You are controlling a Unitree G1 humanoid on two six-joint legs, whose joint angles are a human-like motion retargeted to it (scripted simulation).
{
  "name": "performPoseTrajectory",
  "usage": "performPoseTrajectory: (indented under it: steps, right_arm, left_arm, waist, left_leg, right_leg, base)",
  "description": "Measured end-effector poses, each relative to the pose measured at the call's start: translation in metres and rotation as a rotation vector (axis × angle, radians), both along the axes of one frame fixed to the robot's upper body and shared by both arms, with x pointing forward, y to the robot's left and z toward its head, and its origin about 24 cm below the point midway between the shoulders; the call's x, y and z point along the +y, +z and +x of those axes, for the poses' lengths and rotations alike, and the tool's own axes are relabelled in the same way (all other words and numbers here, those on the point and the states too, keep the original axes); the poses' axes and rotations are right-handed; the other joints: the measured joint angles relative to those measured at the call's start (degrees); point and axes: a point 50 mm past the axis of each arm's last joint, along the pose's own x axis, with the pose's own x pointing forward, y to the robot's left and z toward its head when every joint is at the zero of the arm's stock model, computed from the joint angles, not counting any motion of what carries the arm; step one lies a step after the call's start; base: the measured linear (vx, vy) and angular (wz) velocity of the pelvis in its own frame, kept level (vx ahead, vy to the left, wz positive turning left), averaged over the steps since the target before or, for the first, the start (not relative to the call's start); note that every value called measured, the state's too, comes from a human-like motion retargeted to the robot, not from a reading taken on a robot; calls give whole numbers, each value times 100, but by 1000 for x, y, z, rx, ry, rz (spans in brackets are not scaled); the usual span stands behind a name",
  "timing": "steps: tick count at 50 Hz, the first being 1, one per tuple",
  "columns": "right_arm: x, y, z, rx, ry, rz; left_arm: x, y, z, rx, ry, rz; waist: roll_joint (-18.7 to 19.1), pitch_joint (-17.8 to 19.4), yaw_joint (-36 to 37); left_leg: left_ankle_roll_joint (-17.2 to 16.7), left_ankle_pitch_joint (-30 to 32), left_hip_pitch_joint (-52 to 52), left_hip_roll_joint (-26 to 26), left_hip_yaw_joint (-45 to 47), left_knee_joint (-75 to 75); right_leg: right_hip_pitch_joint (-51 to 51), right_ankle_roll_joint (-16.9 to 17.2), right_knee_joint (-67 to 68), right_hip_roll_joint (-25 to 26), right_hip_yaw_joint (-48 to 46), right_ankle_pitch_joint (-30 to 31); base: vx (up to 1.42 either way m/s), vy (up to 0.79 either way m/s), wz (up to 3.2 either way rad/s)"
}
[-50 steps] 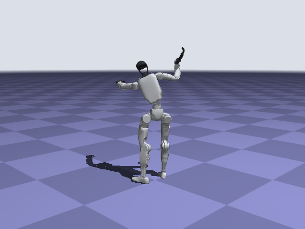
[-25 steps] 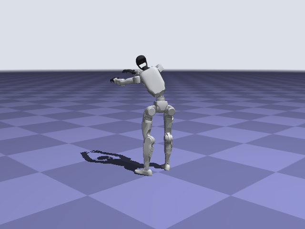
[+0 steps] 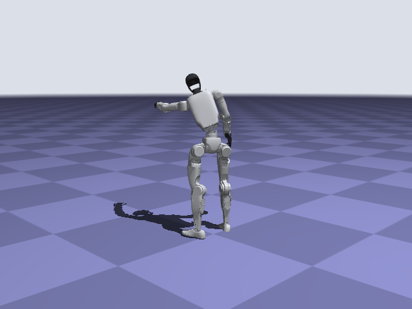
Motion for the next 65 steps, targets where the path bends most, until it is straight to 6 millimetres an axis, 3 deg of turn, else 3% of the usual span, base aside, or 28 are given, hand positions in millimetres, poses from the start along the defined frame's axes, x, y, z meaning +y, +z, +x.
performPoseTrajectory:
  steps: [3, 5, 7, 10, 13, 16, 21, 24, 25, 27, 28, 30, 32, 33, 36, 38, 40, 42, 45, 47, 50, 53, 60, 65]
  right_arm:
    - [-70, -47, -54, 173, -489, 245]
    - [-118, -63, -92, 193, -889, 412]
    - [-167, -62, -125, 108, -1289, 527]
    - [-236, -36, -168, -173, -1770, 594]
    - [-291, 14, -194, -563, -2026, 610]
    - [-331, 83, -209, -984, -2093, 619]
    - [-369, 227, -235, -1577, -1864, 435]
    - [-368, 316, -251, -1844, -1709, 330]
    - [-365, 346, -257, -1901, -1654, 235]
    - [-346, 397, -270, -2146, -1546, 435]
    - [-335, 422, -277, -2242, -1479, 443]
    - [-308, 473, -298, -2364, -1396, 220]
    - [-275, 502, -318, -2503, -1343, 164]
    - [-255, 515, -319, -2531, -1365, 69]
    - [-183, 563, -273, -2467, -1432, -153]
    - [-124, 601, -258, -2444, -1410, -276]
    - [-74, 623, -241, -2412, -1286, -391]
    - [-17, 631, -207, -2360, -1020, -520]
    - [85, 612, -138, -2196, -456, -850]
    - [144, 572, -84, -1986, -31, -1080]
    - [194, 491, -19, -1626, 430, -1110]
    - [204, 440, 8, -1441, 541, -899]
    - [181, 403, 21, -1438, 479, -728]
    - [159, 342, 47, -1202, 451, -495]
  left_arm:
    - [6, -3, 0, 14, 35, -6]
    - [12, -5, -1, 15, 66, -13]
    - [18, -6, -2, 7, 98, -15]
    - [25, -7, -4, -5, 134, -3]
    - [29, -10, -5, 5, 160, 24]
    - [32, -14, -4, 33, 183, 60]
    - [28, -23, 2, 105, 179, 129]
    - [20, -26, 6, 113, 135, 166]
    - [17, -26, 7, 110, 119, 177]
    - [7, -27, 10, 86, 58, 190]
    - [3, -27, 11, 74, 35, 197]
    - [-5, -24, 12, 64, -1, 201]
    - [-17, -18, 12, 35, -67, 184]
    - [-21, -15, 11, 23, -87, 166]
    - [-12, -6, 6, 10, -76, 51]
    - [-6, 3, -1, -30, -84, -38]
    - [-7, 12, -6, -81, -120, -104]
    - [-9, 19, -10, -121, -155, -147]
    - [-11, 26, -15, -151, -186, -185]
    - [-14, 26, -15, -139, -199, -176]
    - [-25, 24, -11, -105, -219, -116]
    - [-39, 20, -6, -80, -248, -49]
    - [-59, 15, -2, -77, -312, 4]
    - [-49, 11, 1, -57, -246, 12]
  waist:
    - [28, -58, -194]
    - [21, -108, -309]
    - [-11, -166, -402]
    - [-82, -253, -494]
    - [-162, -327, -508]
    - [-238, -385, -456]
    - [-351, -464, -275]
    - [-421, -544, -161]
    - [-450, -563, -130]
    - [-508, -592, 27]
    - [-542, -577, 91]
    - [-548, -517, 232]
    - [-549, -358, 504]
    - [-553, -286, 585]
    - [-535, -536, 278]
    - [-504, -610, 64]
    - [-486, -503, 42]
    - [-472, -363, 51]
    - [-442, -198, -7]
    - [-417, -101, 40]
    - [-367, 92, 255]
    - [-300, 257, 510]
    - [-162, 309, 794]
    - [-103, 284, 714]
  left_leg:
    - [-17, -3, 90, 45, 121, -27]
    - [-36, -1, 151, 78, 214, -36]
    - [-64, 9, 215, 114, 320, -42]
    - [-114, 35, 310, 170, 492, -50]
    - [-160, 69, 393, 217, 661, -59]
    - [-194, 105, 452, 256, 801, -68]
    - [-261, 164, 475, 306, 911, -73]
    - [-318, 201, 447, 326, 896, -79]
    - [-326, 210, 426, 324, 873, -79]
    - [-353, 232, 375, 324, 820, -82]
    - [-353, 235, 341, 316, 778, -77]
    - [-352, 231, 259, 328, 688, -66]
    - [-335, 227, 161, 355, 598, -56]
    - [-317, 218, 128, 377, 549, -43]
    - [-255, 222, -26, 401, 383, -43]
    - [-214, 238, -185, 373, 235, -36]
    - [-195, 262, -316, 359, 88, -36]
    - [-193, 298, -435, 342, -68, -47]
    - [-193, 367, -624, 286, -352, -77]
    - [-203, 427, -728, 237, -521, -131]
    - [-222, 510, -786, 164, -726, -236]
    - [-245, 557, -797, 109, -863, -298]
    - [-337, 542, -748, 38, -878, -312]
    - [-272, 452, -520, -79, -713, -297]
  right_leg:
    - [7, 0, 11, 93, 75, 0]
    - [15, 0, 6, 163, 137, 16]
    - [25, 0, -13, 241, 208, 48]
    - [41, 0, -56, 368, 321, 116]
    - [54, 0, -112, 493, 430, 206]
    - [64, 0, -177, 603, 514, 307]
    - [79, 0, -287, 724, 543, 458]
    - [83, 0, -335, 748, 497, 516]
    - [80, 0, -347, 739, 474, 530]
    - [63, 0, -351, 721, 425, 543]
    - [52, 0, -347, 693, 397, 540]
    - [9, 0, -327, 653, 337, 519]
    - [-56, 0, -297, 633, 275, 499]
    - [-69, 0, -277, 627, 240, 485]
    - [-145, 0, -260, 584, 124, 471]
    - [-227, 0, -250, 508, 24, 466]
    - [-281, 0, -238, 448, -83, 457]
    - [-319, 0, -225, 385, -202, 442]
    - [-367, 0, -190, 254, -415, 399]
    - [-403, 0, -158, 174, -552, 369]
    - [-398, 0, -107, 70, -715, 318]
    - [-363, 0, -78, -4, -831, 281]
    - [-309, 0, -66, -85, -857, 222]
    - [-183, 0, -45, -185, -664, 149]
  base:
    - [5, -4, -36]
    - [3, -5, -43]
    - [1, -7, -49]
    - [-1, -9, -53]
    - [-4, -9, -52]
    - [-5, -9, -44]
    - [-6, -8, -20]
    - [-2, -2, 0]
    - [-5, -2, 22]
    - [-5, 1, 28]
    - [-4, 3, 36]
    - [-2, 4, 41]
    - [-2, 5, 42]
    - [-3, 5, 42]
    - [-3, 3, 49]
    - [-5, 1, 64]
    - [-6, 1, 66]
    - [-5, 2, 72]
    - [-4, 3, 84]
    - [-4, 3, 81]
    - [-3, 2, 66]
    - [-2, 1, 45]
    - [0, 0, 7]
    - [5, 6, -31]
